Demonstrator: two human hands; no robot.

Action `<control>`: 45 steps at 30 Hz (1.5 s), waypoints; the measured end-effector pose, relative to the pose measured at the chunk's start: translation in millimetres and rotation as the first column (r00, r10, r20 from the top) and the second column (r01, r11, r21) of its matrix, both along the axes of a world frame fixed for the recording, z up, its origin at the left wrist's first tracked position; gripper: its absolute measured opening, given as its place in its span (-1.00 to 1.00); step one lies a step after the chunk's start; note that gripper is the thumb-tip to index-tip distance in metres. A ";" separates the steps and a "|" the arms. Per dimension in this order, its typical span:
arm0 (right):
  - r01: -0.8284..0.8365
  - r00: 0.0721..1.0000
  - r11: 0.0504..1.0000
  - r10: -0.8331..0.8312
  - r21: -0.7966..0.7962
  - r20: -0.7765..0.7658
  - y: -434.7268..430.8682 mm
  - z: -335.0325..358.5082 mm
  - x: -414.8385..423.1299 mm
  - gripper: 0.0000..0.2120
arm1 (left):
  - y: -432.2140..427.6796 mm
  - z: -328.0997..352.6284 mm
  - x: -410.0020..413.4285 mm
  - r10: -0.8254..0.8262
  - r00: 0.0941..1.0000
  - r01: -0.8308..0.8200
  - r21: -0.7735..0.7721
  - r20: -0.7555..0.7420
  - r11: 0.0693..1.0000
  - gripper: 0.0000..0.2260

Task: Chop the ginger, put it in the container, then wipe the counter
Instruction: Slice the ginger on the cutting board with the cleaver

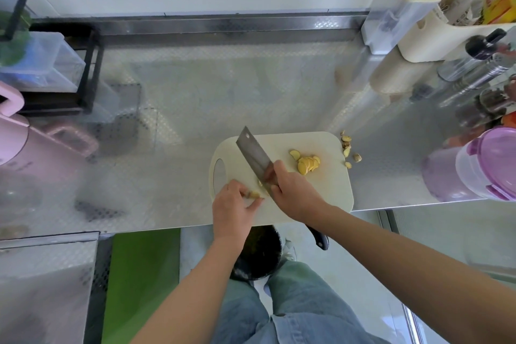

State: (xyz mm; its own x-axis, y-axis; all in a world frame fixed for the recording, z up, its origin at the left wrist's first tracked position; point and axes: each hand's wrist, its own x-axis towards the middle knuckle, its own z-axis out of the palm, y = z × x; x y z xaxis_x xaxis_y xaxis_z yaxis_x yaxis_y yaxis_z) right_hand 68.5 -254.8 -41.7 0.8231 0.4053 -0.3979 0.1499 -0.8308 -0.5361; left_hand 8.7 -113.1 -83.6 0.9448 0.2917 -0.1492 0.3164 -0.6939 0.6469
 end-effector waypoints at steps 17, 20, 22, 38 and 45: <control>-0.077 0.997 0.982 0.076 -0.170 -0.012 4.5 6.2 -27.2 -0.83 | -4.0 7.2 -1.1 0.166 0.979 -0.168 -0.003 -0.120 0.986 -0.78; -0.072 0.997 0.981 0.075 -0.180 0.009 9.4 -0.9 -27.3 -0.87 | -6.5 8.6 -3.3 0.185 0.968 -0.204 -0.107 -0.167 0.973 -0.72; -0.080 0.996 0.976 0.086 -0.201 0.023 9.8 -1.9 -26.6 -0.82 | -5.4 8.6 -4.8 0.230 0.957 -0.260 -0.170 -0.178 0.951 -0.72; -0.143 0.983 0.971 0.161 -0.190 0.087 8.7 29.8 -19.8 -0.79 | -3.5 2.7 -3.9 0.178 0.984 -0.179 -0.162 -0.021 0.970 -0.89; -0.193 0.971 0.948 0.221 -0.253 0.087 12.5 31.9 -25.8 -0.74 | -2.4 -0.2 -2.7 0.143 0.990 -0.144 -0.118 -0.019 0.983 -0.91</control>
State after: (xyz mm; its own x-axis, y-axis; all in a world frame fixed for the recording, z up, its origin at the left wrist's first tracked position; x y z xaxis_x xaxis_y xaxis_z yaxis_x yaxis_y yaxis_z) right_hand 42.7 -242.2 -9.8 0.7768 0.4746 -0.4141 0.3800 -0.8774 -0.2927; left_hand 6.0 -115.5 -83.7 0.8928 0.4035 -0.2005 0.4140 -0.5592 0.7182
